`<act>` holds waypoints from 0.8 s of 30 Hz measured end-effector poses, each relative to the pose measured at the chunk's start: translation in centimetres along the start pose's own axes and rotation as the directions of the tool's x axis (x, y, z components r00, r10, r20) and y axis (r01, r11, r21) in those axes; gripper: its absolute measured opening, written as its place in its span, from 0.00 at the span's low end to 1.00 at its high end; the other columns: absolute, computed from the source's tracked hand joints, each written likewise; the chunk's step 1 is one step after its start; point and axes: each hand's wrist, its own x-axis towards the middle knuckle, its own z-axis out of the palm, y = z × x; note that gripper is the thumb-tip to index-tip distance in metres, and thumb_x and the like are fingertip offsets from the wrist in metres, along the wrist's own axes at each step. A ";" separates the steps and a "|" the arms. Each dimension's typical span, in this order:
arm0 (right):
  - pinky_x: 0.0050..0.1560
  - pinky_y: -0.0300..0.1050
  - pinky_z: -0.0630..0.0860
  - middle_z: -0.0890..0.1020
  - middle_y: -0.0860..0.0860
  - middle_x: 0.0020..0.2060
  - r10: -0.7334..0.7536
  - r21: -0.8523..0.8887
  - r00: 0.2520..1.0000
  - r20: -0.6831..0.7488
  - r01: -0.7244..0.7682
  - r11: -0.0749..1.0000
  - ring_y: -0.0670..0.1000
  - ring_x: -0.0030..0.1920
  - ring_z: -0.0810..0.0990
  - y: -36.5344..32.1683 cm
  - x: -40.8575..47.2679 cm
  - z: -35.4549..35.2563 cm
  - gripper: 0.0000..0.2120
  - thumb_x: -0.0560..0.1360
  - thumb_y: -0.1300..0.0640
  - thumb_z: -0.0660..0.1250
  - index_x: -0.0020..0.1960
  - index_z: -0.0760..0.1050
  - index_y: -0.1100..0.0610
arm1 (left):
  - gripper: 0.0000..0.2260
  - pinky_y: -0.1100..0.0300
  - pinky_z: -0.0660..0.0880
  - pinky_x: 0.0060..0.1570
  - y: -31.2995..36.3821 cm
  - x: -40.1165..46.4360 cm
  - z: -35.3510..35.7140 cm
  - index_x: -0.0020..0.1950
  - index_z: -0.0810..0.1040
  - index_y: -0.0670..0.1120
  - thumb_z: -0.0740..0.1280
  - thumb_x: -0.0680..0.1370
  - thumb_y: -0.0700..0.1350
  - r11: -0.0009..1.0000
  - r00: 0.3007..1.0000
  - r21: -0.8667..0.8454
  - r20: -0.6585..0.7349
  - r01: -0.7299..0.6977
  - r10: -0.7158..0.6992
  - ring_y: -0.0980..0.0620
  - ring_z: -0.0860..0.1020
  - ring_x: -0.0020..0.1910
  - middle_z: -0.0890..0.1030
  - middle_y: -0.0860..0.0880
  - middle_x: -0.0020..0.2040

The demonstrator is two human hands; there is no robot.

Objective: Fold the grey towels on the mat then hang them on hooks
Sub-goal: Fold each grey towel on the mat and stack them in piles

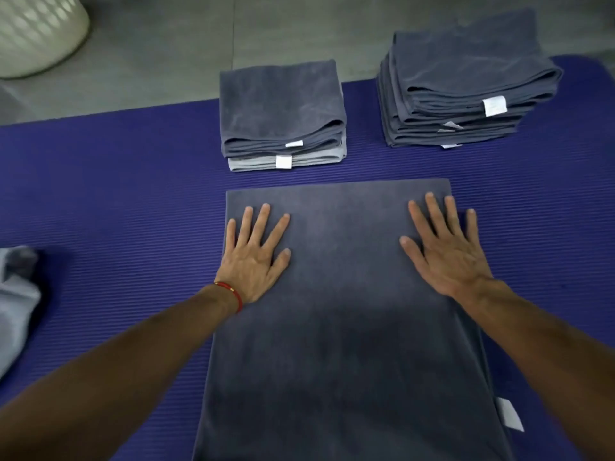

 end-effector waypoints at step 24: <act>0.78 0.55 0.60 0.66 0.55 0.77 -0.437 -0.072 0.896 0.075 0.442 0.894 0.54 0.76 0.65 3.3 -27.0 2.7 0.38 0.76 0.33 0.62 0.78 0.65 0.54 | 0.36 0.28 0.62 0.68 0.1 -27.0 3.2 0.79 0.65 0.54 0.64 0.74 0.67 0.743 0.746 0.070 0.089 -0.666 0.660 0.38 0.60 0.79 0.61 0.44 0.81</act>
